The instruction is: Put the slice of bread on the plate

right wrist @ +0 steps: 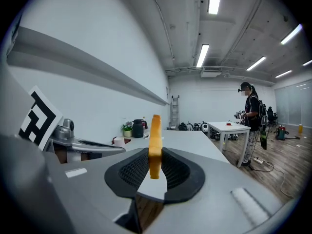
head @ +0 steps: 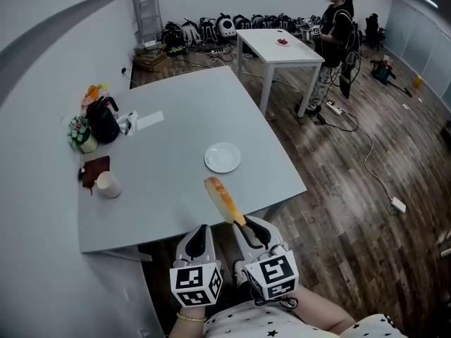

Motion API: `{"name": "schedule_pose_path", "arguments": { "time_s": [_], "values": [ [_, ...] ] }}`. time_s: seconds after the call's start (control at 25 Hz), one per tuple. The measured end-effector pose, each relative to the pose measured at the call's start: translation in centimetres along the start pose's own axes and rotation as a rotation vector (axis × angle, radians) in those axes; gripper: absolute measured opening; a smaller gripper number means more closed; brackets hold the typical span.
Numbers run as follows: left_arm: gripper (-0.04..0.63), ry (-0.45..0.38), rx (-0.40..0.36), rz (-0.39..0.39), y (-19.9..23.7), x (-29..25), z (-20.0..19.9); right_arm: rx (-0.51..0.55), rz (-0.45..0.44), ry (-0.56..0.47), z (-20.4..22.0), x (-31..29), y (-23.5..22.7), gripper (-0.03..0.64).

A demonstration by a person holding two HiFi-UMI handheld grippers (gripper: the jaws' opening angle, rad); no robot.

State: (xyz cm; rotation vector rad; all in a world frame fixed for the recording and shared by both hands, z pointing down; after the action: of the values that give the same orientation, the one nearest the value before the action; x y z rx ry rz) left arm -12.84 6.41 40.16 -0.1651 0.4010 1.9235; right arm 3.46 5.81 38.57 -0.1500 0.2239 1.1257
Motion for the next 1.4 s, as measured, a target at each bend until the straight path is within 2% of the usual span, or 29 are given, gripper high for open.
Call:
{"name": "schedule_pose_path", "arguments": {
  "time_s": [0.16,0.4,0.72,1.04,1.24,1.4],
  "values": [
    [0.008,-0.031,0.008,-0.024,1.0,-5.2,-2.1,0.02,-0.027,0.005,-1.0,-5.0,-3.7,0.078],
    [0.008,-0.05,0.021,-0.072,2.7,-10.7,-2.8,0.026,-0.064,0.031,-1.1,-11.1,-7.2,0.078],
    [0.008,0.004,0.026,-0.11,5.2,-16.0,-2.5,0.011,-0.09,0.091,-0.1,-17.8,-8.9,0.078],
    [0.008,0.054,0.049,-0.101,8.3,-21.6,-2.4,-0.022,-0.123,0.207,2.0,-24.2,-10.1,0.078],
    [0.008,0.08,0.067,-0.108,9.8,-24.1,-2.1,-0.076,-0.142,0.256,2.9,-27.0,-10.8,0.078],
    [0.008,0.089,0.083,-0.113,10.2,-25.1,-1.8,-0.077,-0.126,0.307,3.9,-27.9,-11.4,0.08]
  ]
}}
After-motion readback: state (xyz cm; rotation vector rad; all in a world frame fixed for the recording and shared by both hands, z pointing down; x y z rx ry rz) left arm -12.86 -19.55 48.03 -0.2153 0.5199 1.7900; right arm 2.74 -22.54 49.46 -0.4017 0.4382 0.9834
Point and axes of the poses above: the fingertips, and each gripper's own axes: x backward along the fingers, y to its left, z out of its underside, the point moved 10 cm from there along x, backward along the fingers, and after that the axes turned 5 degrees about z, right-handed, at the moved point
